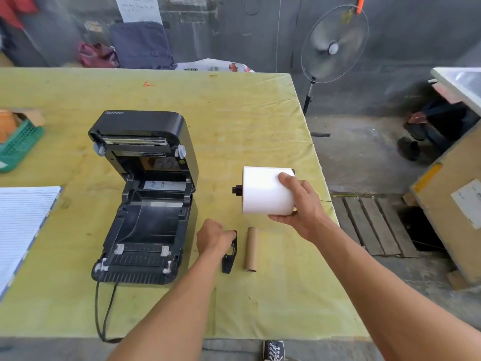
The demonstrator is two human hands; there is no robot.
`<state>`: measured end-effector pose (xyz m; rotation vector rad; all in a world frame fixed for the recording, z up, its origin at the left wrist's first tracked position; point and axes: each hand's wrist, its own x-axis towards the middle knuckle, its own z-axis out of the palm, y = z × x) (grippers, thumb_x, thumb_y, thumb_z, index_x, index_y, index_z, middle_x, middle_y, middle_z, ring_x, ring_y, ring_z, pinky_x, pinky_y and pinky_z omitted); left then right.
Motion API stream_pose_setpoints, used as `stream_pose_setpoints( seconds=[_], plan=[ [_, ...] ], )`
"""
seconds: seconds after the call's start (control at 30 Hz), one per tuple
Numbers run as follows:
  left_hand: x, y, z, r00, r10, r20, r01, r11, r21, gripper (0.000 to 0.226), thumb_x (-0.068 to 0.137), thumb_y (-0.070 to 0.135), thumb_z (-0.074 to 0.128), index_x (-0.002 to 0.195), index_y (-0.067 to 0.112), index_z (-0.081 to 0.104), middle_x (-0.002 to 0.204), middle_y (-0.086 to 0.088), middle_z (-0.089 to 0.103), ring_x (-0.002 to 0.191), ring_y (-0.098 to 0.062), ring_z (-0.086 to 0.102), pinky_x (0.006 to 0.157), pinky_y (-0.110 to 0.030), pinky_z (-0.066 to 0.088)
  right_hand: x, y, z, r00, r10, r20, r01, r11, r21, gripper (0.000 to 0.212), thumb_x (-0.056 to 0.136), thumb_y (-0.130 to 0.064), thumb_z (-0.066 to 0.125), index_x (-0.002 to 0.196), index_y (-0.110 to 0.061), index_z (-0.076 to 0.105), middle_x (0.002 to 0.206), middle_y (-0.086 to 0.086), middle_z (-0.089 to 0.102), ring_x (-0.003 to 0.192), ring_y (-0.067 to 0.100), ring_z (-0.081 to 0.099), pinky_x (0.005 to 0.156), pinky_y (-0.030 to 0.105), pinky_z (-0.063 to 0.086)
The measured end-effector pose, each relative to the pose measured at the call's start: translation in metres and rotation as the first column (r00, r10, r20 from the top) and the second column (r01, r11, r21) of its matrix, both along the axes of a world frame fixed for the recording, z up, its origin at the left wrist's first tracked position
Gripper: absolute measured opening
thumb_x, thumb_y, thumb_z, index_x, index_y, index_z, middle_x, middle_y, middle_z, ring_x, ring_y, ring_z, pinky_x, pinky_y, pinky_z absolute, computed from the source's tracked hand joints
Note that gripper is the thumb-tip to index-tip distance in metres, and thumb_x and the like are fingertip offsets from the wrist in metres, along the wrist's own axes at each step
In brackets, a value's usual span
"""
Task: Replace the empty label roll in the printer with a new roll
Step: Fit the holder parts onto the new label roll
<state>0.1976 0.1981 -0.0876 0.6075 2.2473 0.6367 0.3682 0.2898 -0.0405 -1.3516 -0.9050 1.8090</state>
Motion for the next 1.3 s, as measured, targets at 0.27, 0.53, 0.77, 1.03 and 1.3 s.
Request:
stream_pose_setpoints(
  seconds=[0.27, 0.53, 0.77, 1.03, 1.3],
  plan=[
    [0.017, -0.014, -0.013, 0.923, -0.299, -0.243, 0.273, 0.953, -0.134, 0.038, 0.081, 0.012, 0.074, 0.109, 0.01, 0.048, 0.102, -0.01, 0.055, 0.09, -0.029, 0.059, 0.058, -0.033, 0.049, 0.002, 0.006, -0.001, 1.0, -0.003, 0.003, 0.003, 1.0, -0.003, 0.063, 0.063, -0.053, 0.082, 0.106, -0.015, 0.057, 0.116, 0.01, 0.061, 0.101, 0.033, 0.066, 0.069, 0.052, 0.062],
    [0.001, 0.006, 0.009, 0.995, 0.074, -0.065, -0.056, 0.968, 0.244, 0.028, 0.095, 0.028, 0.059, 0.072, 0.012, 0.061, 0.078, -0.007, 0.067, 0.055, -0.012, 0.053, 0.044, -0.025, 0.033, 0.007, 0.001, 0.001, 0.999, -0.013, 0.035, 0.013, 1.0, -0.007, 0.055, 0.071, -0.05, 0.08, 0.105, -0.015, 0.054, 0.114, 0.008, 0.06, 0.099, 0.032, 0.066, 0.069, 0.051, 0.063],
    [-0.002, 0.019, 0.046, 0.982, -0.048, 0.185, -0.058, 0.848, 0.527, 0.041, 0.096, 0.025, 0.044, 0.088, -0.012, 0.06, 0.09, -0.027, 0.069, 0.081, -0.035, 0.066, 0.088, -0.061, 0.052, -0.007, -0.009, 0.011, 0.997, -0.03, 0.065, 0.029, 0.999, 0.026, 0.051, 0.07, -0.049, 0.081, 0.097, -0.017, 0.052, 0.11, 0.006, 0.06, 0.095, 0.029, 0.065, 0.062, 0.045, 0.063],
    [-0.011, 0.004, 0.064, 0.966, -0.188, -0.175, 0.253, 0.814, 0.522, 0.038, 0.099, 0.027, 0.048, 0.066, 0.01, 0.056, 0.053, 0.005, 0.049, 0.048, -0.012, 0.037, 0.044, -0.028, 0.023, -0.015, -0.029, 0.019, 0.995, -0.051, 0.08, 0.046, 0.997, 0.057, 0.055, 0.067, -0.051, 0.082, 0.097, -0.017, 0.051, 0.11, 0.007, 0.062, 0.095, 0.031, 0.066, 0.061, 0.044, 0.062],
    [-0.023, -0.009, 0.065, 0.98, -0.192, 0.055, 0.111, 0.752, 0.65, 0.025, 0.092, 0.02, 0.065, 0.07, 0.018, 0.076, 0.08, -0.014, 0.075, 0.077, -0.034, 0.07, 0.078, -0.047, 0.058, -0.014, -0.056, 0.025, 0.993, -0.108, 0.052, 0.105, 0.993, 0.053, 0.063, 0.059, -0.055, 0.082, 0.1, -0.016, 0.052, 0.115, 0.01, 0.06, 0.099, 0.034, 0.066, 0.065, 0.048, 0.063]
  ],
)
